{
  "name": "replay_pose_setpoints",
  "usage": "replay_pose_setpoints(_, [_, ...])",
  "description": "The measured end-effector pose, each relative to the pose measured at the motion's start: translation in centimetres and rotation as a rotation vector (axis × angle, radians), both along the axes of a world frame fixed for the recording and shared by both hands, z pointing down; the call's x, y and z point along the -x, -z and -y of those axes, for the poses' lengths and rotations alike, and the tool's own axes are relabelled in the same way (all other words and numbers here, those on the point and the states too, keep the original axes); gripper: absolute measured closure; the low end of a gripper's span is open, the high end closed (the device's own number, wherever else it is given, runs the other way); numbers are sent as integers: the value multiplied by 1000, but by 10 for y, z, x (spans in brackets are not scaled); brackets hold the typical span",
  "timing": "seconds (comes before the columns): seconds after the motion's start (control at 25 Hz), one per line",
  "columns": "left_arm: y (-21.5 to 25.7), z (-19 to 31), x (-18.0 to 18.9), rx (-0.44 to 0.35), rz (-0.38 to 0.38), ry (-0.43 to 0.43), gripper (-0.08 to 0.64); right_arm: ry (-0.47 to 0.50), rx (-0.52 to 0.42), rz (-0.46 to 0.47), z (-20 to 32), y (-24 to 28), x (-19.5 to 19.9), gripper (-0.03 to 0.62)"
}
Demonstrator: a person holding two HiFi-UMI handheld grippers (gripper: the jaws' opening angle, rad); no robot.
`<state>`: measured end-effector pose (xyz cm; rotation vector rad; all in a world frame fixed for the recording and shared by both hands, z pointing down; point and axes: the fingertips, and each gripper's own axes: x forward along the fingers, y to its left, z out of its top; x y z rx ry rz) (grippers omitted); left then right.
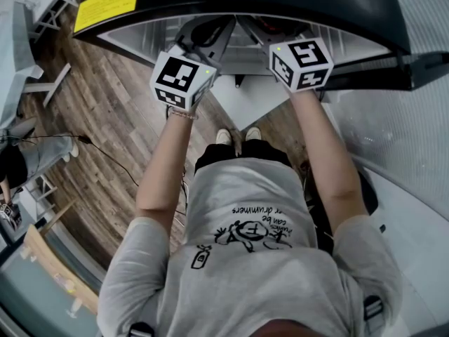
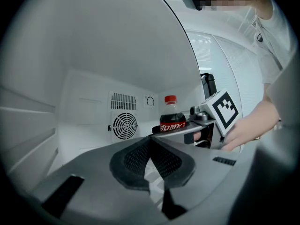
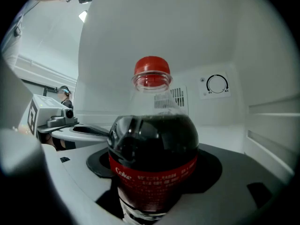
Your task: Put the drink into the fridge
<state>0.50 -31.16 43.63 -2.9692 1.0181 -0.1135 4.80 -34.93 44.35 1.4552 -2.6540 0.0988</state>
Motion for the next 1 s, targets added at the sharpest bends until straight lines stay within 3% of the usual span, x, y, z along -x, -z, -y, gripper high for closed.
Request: replay_pose_setpoints(1.0, [5,-10,-1,-11,-2,14,558,-28,9,38,-16,9,-14,229])
